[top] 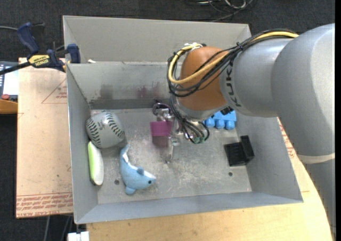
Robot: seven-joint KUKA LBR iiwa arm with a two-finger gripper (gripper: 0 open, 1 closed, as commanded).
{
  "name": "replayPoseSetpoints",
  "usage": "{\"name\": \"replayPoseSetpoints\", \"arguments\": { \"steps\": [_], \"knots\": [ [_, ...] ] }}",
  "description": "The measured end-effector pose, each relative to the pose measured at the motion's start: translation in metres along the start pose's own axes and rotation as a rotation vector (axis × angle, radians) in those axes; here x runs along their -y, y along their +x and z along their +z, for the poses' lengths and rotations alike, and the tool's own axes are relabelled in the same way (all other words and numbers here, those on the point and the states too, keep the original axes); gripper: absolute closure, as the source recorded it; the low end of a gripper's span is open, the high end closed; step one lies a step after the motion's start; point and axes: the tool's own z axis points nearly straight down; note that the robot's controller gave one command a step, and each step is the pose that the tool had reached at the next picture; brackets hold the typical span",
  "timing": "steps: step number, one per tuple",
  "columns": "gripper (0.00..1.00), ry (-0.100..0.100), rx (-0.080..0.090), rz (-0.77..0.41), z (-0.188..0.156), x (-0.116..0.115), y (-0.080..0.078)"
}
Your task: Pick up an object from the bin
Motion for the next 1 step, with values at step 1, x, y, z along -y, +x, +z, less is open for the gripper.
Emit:
{"name": "replayPoseSetpoints", "arguments": {
  "steps": [1],
  "knots": [
    [1.00,-0.001,-0.008,-0.426,-0.0005,-0.0017,-0.0010]
  ]
}}
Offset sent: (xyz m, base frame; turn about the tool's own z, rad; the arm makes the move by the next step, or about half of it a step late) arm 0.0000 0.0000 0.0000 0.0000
